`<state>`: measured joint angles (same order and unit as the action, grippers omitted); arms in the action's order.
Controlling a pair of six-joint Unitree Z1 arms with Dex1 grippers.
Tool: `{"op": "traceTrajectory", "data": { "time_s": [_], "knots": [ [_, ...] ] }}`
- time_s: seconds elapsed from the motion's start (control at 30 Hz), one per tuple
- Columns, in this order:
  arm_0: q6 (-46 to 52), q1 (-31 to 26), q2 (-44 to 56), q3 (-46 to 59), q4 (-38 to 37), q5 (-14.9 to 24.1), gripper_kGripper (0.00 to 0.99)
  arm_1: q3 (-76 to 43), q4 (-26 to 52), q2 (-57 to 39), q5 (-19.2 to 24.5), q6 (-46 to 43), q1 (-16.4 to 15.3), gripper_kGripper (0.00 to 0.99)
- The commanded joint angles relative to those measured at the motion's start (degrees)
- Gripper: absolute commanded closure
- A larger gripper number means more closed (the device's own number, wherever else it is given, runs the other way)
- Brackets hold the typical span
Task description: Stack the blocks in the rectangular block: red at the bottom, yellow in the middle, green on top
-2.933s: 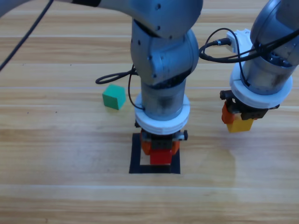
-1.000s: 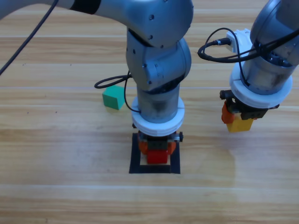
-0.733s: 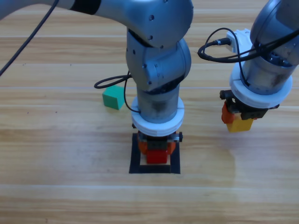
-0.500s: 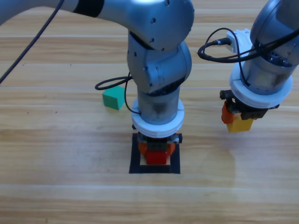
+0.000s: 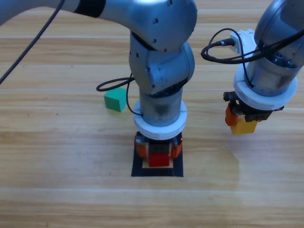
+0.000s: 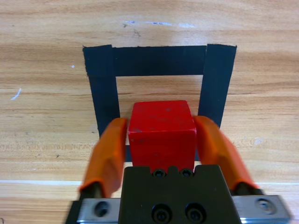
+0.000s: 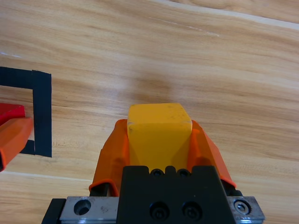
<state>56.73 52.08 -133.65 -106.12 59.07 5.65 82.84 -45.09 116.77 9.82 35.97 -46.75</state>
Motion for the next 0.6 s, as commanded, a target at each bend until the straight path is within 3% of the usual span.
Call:
{"op": "traceTrajectory", "data": {
  "time_s": [0.03, 0.4, 0.6],
  "knots": [
    [1.02, -1.1, -1.62, 1.35, -0.62, 0.67, 0.033, -0.22, 1.06, 0.3, 0.29, -0.11, -1.23, 0.832],
    [2.51, -1.1, 3.57, 2.05, -0.54, 0.5, 0.013, -0.58, 0.97, -1.9, 0.02, 0.85, -1.15, 0.832],
    [2.25, -1.1, 12.01, 0.12, 0.17, 0.32, 0.013, -0.58, 0.62, -2.34, -0.07, 2.88, -2.03, 0.832]
  ]
}}
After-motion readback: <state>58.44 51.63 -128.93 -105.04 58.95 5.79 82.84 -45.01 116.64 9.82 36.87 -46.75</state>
